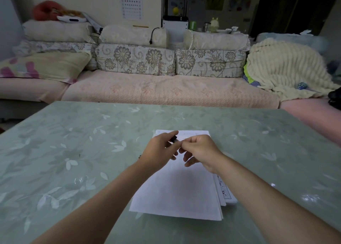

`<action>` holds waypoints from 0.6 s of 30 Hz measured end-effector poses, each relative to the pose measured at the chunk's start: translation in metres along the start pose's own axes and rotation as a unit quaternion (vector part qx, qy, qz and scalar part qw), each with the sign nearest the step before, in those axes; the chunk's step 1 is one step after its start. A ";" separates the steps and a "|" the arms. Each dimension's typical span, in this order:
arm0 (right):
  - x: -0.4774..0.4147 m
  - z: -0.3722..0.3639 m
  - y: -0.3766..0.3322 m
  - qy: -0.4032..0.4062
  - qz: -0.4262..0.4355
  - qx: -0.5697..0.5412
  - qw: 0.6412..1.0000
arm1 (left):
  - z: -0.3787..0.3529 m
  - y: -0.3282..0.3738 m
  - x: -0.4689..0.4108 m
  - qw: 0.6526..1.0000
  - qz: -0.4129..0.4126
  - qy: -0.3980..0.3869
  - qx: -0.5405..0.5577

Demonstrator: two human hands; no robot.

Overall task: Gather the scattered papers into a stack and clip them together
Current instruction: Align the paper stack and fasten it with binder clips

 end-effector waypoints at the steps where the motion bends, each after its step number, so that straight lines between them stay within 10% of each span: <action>1: 0.000 -0.001 0.001 0.000 -0.005 -0.008 1.000 | 0.001 0.004 0.000 1.000 -0.013 -0.003 -0.026; 12: 0.005 -0.005 -0.014 -0.066 0.034 -0.026 0.997 | 0.015 0.038 0.001 0.937 -0.162 0.021 -0.309; 18: 0.005 -0.005 -0.025 -0.043 0.072 0.001 0.996 | 0.008 -0.001 -0.003 0.981 0.078 0.047 0.173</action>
Point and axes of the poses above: each hand's wrist, its own x-axis away from the middle knuckle, its own z-axis out of the back of the hand, y = z × x, the point moved 9 cm from there along -x, towards the middle knuckle, and after that the axes turned 8 degrees about -y, right-handed, at the moved point
